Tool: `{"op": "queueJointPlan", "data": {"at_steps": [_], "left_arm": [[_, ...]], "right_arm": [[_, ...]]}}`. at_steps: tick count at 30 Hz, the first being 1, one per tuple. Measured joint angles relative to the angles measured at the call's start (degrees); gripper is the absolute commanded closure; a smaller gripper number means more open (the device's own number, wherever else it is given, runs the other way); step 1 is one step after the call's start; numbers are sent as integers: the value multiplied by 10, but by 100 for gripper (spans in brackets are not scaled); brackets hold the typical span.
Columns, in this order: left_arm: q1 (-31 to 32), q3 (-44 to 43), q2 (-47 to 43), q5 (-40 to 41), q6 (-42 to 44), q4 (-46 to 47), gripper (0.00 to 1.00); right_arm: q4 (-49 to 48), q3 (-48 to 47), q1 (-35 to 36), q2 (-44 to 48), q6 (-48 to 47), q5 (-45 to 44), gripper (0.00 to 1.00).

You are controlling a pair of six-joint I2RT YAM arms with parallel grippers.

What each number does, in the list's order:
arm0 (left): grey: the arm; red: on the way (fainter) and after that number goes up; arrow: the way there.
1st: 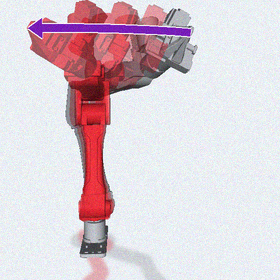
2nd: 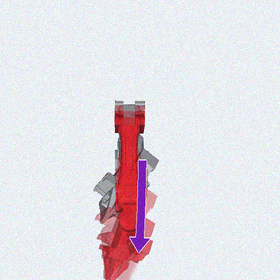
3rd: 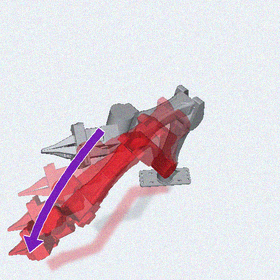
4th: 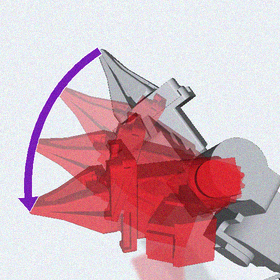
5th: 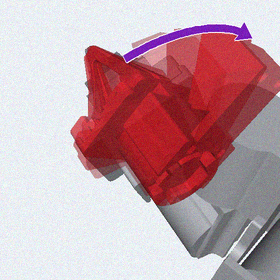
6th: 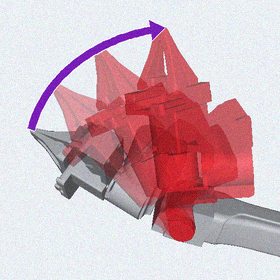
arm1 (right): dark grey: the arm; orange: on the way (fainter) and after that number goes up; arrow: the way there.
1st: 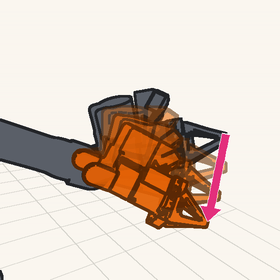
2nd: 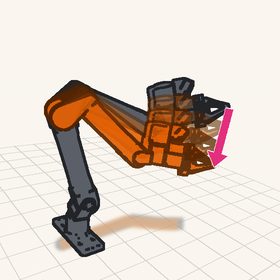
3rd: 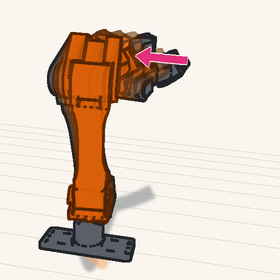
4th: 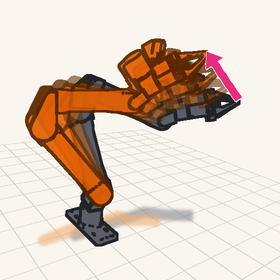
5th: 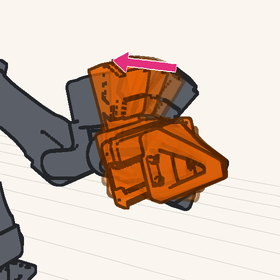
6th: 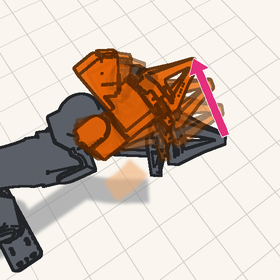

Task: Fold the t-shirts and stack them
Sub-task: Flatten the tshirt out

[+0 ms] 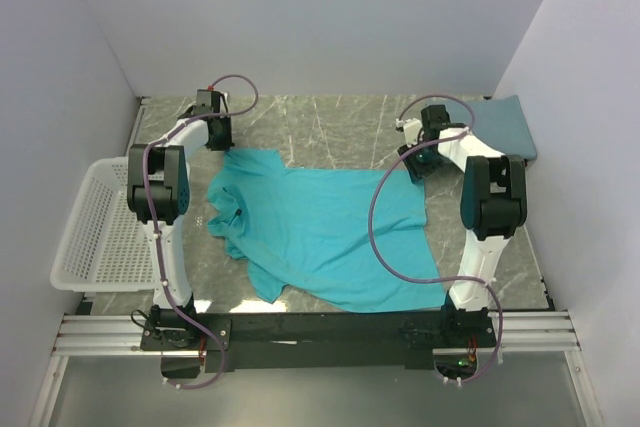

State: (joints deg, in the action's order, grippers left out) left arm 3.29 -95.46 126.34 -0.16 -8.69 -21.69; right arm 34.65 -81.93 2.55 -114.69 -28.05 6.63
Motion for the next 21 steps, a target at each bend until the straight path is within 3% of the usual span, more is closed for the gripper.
{"op": "queueJointPlan", "data": {"at_steps": [21], "left_arm": [[0,0,0,0,0,0,100]], "right_arm": [[-8,-38,10,-28,1,-18,50]]}}
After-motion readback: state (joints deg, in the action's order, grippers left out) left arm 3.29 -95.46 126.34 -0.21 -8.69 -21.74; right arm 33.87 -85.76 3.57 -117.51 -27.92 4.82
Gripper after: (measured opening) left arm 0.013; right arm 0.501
